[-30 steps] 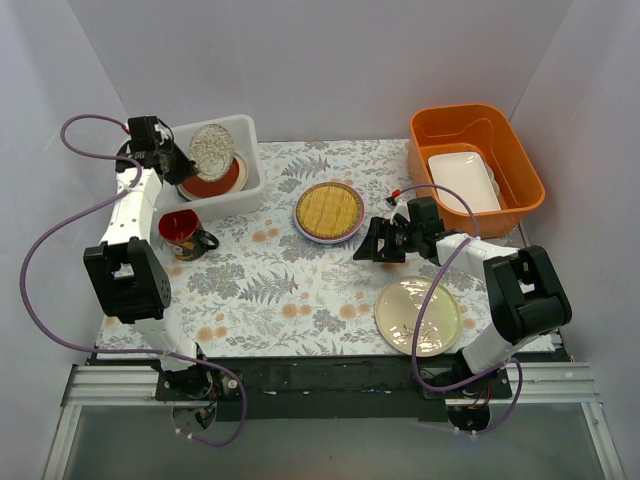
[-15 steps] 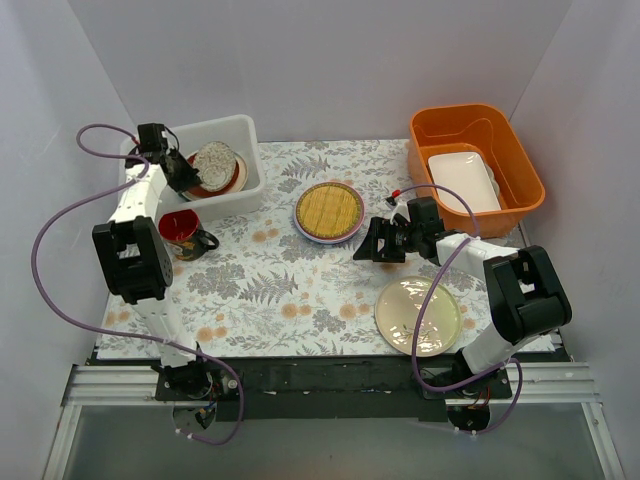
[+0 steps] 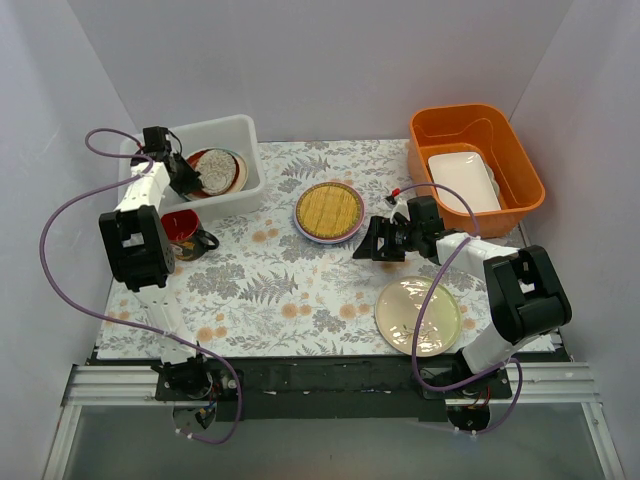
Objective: Place the plates into the plastic bin on the countertop
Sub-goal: Place the plate in the plastic bin.
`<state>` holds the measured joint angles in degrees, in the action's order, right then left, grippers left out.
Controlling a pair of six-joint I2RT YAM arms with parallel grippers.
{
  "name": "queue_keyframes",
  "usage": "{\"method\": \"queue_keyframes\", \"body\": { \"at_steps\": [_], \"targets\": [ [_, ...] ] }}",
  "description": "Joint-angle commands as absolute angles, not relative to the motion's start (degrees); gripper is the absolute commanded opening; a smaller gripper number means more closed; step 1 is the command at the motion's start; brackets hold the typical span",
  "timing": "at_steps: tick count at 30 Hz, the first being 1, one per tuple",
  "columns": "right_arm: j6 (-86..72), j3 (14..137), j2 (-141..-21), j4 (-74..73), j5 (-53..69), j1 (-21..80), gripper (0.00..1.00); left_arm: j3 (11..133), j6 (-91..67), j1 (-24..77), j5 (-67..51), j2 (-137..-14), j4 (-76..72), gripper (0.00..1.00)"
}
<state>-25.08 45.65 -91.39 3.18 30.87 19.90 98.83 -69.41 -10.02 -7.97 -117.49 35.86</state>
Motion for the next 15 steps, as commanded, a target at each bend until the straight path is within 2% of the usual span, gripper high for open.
{"method": "queue_keyframes", "body": {
  "at_steps": [1,7,8,9,11,12,15],
  "targets": [
    [-24.1,47.8,-91.9,4.3,31.9,20.0,0.85,101.6,-69.3,-10.5,-8.4,-115.8,33.9,0.00],
    [-24.2,47.6,-91.9,4.3,31.9,20.0,0.85,99.2,-69.3,-10.5,-7.8,-114.2,32.5,0.26],
    [-24.2,47.7,-91.9,4.4,31.9,20.0,0.85,99.1,-69.3,-10.5,-7.8,-114.1,32.5,0.33],
    [-24.2,47.7,-92.1,4.2,32.2,20.1,0.85,99.1,-69.3,-10.5,-7.8,-113.7,32.5,0.47],
    [-24.2,47.8,-92.1,4.0,32.1,20.1,0.84,98.6,-69.6,-10.5,-7.5,-113.2,32.3,0.62],
    [-24.2,47.7,-92.0,4.1,32.1,20.1,0.85,98.4,-69.7,-10.6,-7.0,-112.6,32.2,0.75],
    [-24.2,47.7,-91.6,4.0,31.9,20.1,0.84,97.9,-69.8,-10.5,-6.8,-111.5,31.5,0.89]
  ]
}}
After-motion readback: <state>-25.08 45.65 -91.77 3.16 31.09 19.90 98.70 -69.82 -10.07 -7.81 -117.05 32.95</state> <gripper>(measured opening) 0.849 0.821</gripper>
